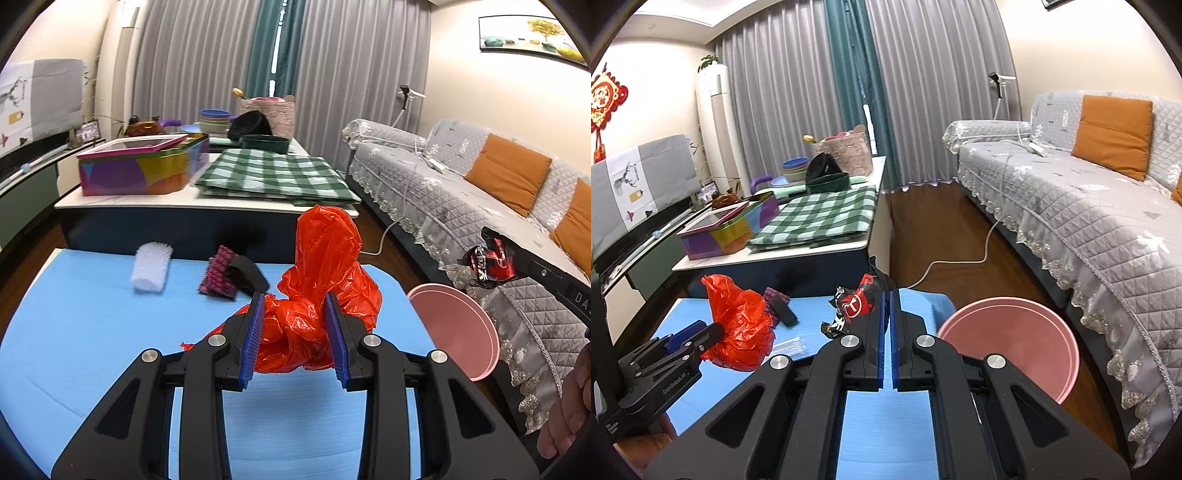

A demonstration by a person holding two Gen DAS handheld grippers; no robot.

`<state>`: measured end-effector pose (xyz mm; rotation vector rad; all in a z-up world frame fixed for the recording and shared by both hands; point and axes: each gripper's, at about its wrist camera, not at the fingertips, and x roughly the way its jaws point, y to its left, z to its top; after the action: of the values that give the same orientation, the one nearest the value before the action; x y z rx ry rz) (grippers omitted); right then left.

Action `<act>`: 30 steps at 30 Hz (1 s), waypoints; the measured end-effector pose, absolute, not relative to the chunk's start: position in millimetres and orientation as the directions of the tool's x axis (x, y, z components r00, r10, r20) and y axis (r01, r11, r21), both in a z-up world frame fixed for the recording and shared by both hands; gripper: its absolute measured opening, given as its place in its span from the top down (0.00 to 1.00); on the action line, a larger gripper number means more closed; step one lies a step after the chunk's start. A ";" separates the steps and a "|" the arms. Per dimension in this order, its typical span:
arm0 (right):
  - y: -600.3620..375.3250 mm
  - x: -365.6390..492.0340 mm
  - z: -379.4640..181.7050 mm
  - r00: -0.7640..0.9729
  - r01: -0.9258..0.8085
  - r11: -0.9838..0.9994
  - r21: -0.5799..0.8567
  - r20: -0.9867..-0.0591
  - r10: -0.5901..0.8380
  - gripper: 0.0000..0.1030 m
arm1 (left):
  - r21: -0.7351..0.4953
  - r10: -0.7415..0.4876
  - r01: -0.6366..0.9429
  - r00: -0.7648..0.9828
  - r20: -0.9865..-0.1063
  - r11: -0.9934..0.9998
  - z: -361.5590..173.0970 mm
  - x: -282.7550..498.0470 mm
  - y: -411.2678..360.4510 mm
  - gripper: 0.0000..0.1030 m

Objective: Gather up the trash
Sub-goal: 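Carry the red bag with the left tool while the right tool carries the snack packet over the bucket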

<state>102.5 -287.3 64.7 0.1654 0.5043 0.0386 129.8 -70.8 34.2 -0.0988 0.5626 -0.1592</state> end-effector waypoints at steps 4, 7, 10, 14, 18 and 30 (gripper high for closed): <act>-297.8 103.3 62.1 0.876 0.028 0.987 0.157 -0.480 0.051 0.97 | -0.139 -0.196 0.144 0.829 -0.524 0.980 32.4 133.0 -81.7 0.68; -306.6 104.3 59.6 0.875 0.049 0.987 0.153 -0.483 0.032 0.97 | -0.136 -0.205 0.157 0.826 -0.525 0.978 29.7 135.5 -90.3 0.68; -318.4 105.7 56.3 0.873 0.074 0.984 0.160 -0.487 0.014 0.97 | -0.125 -0.218 0.179 0.818 -0.532 0.976 25.9 138.8 -102.0 0.68; -333.1 108.4 52.1 0.871 0.103 0.980 0.171 -0.491 -0.006 0.97 | -0.119 -0.234 0.202 0.810 -0.538 0.972 21.6 141.7 -116.0 0.68; -345.3 111.2 49.0 0.868 0.127 0.976 0.175 -0.495 -0.024 0.97 | -0.116 -0.245 0.217 0.804 -0.542 0.969 18.5 145.5 -128.3 0.68; -380.1 112.7 40.5 0.857 0.210 0.964 0.161 -0.505 -0.102 0.97 | -0.131 -0.272 0.240 0.784 -0.558 0.962 12.5 149.7 -148.7 0.68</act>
<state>112.7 -380.1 40.5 0.2148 0.5168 -0.1650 149.7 -148.7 12.5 -0.0543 0.6101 -0.2762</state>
